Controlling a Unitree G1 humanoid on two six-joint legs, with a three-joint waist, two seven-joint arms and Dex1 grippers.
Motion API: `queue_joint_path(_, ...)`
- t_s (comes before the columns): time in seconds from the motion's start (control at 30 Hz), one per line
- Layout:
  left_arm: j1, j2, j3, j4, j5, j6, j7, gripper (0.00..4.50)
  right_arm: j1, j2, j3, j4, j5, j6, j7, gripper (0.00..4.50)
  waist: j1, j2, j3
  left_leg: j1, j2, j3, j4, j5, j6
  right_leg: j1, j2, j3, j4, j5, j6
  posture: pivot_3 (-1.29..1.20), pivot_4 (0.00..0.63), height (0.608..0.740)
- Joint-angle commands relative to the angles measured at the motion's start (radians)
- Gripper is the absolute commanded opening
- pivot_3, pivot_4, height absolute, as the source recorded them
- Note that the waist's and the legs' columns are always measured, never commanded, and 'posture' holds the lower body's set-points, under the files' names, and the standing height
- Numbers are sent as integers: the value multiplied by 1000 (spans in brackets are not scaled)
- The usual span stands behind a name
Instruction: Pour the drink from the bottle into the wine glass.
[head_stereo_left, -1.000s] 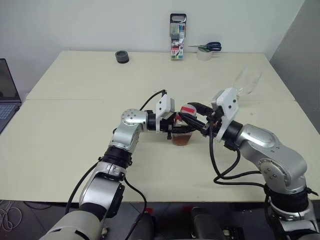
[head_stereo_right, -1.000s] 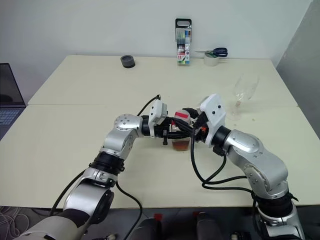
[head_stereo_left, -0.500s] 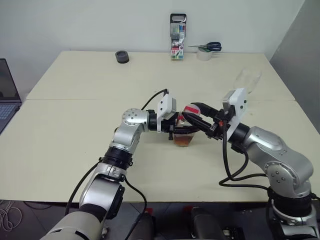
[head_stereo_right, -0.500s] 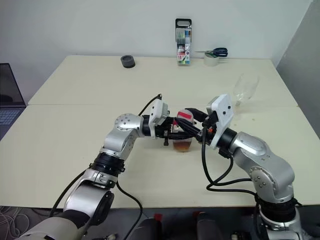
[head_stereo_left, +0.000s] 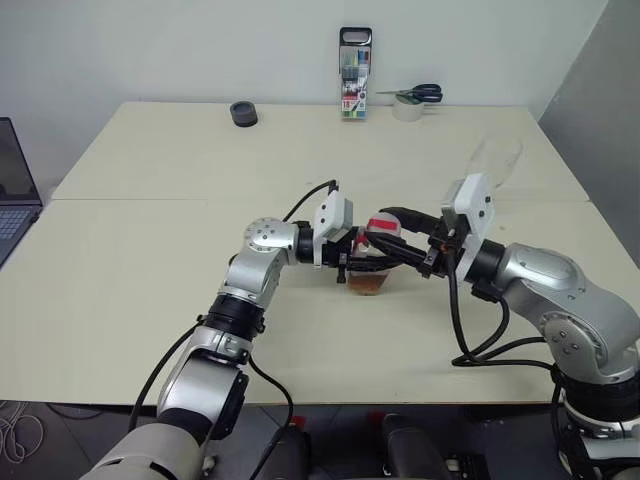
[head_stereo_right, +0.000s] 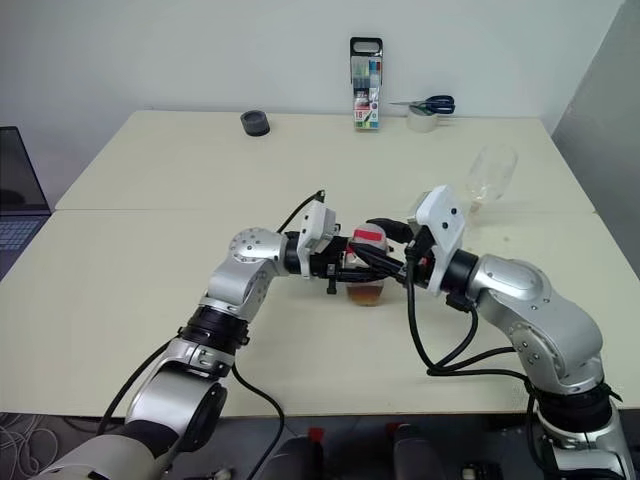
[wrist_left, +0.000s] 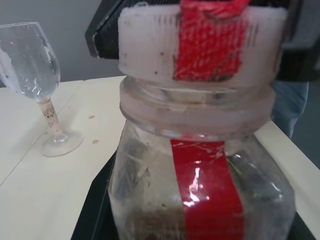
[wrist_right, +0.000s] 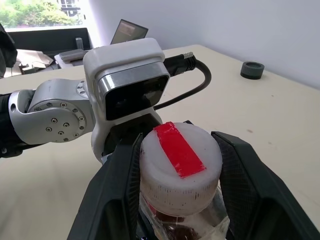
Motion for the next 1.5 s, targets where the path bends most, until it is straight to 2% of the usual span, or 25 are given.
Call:
queue_joint_path(0.03, -9, -4, 5, -18, -11, -4, 6, 1654, -28, 7, -2, -15, 5, -30, 25, 1834, 0, 0, 0, 0, 0, 0, 0, 0, 0, 0, 0, 0, 0, 0, 0, 0, 150, 740)
queue_joint_path(0.07, -8, -4, 6, -19, -11, -4, 5, 1654, -29, 10, -4, -11, 4, -30, 25, 2572, 0, 0, 0, 0, 0, 0, 0, 0, 0, 0, 0, 0, 0, 0, 0, 0, 150, 740)
queue_joint_path(0.1, -8, -4, 6, -19, -10, -4, 5, 1653, -30, 11, -4, -8, 2, -30, 27, 2792, 0, 0, 0, 0, 0, 0, 0, 0, 0, 0, 0, 0, 0, 0, 0, 0, 150, 740)
queue_joint_path(0.27, -7, -4, 7, -21, -10, -4, 5, 1653, -40, 21, 0, -1, -14, -31, 17, 4482, 0, 0, 0, 0, 0, 0, 0, 0, 0, 0, 0, 0, 0, 0, 0, 0, 150, 740)
queue_joint_path(0.63, -7, -3, 6, -17, -6, -10, 6, 1653, -33, 19, 2, -3, -37, -32, 8, 4500, 0, 0, 0, 0, 0, 0, 0, 0, 0, 0, 0, 0, 0, 0, 0, 0, 150, 740)
queue_joint_path(0.9, -7, -2, 7, -16, -4, -12, 7, 1653, -12, 3, -16, -30, -54, -50, 17, 1847, 0, 0, 0, 0, 0, 0, 0, 0, 0, 0, 0, 0, 0, 0, 0, 0, 150, 740)
queue_joint_path(1.0, -7, -3, 8, -16, -4, -12, 9, 1653, -4, 23, -46, -42, -21, -46, 1, 1825, 1, 0, 0, 0, 0, 0, 0, 0, 0, 0, 0, 0, 0, 0, 0, 0, 150, 740)
queue_joint_path(1.13, -3, -4, 8, -19, -5, -12, 11, 1653, 7, 88, -121, -49, 94, 4, -54, 1825, 1, 0, 0, 0, 0, 0, 0, 0, 0, 0, 0, 0, 0, 0, 0, 0, 150, 740)
queue_joint_path(1.3, 4, -5, 6, -26, -6, -10, 15, 1650, 22, 113, -179, -61, 217, 59, -97, 1733, 1, 0, 0, 0, 0, 0, 0, 0, 0, 0, 0, 0, 0, 0, 0, 0, 150, 740)
queue_joint_path(1.37, 5, -5, 6, -27, -7, -9, 16, 1650, 27, 103, -179, -66, 223, 62, -106, 1733, 1, 0, 0, 0, 0, 0, 0, 0, 0, 0, 0, 0, 0, 0, 0, 0, 150, 740)
queue_joint_path(1.5, 9, -5, 6, -34, -7, -9, 24, 1650, 47, 11, -150, -98, 112, 14, -88, 1732, 1, 0, 0, 0, 0, 0, 0, 0, 0, 0, 0, 0, 0, 0, 0, 0, 150, 740)
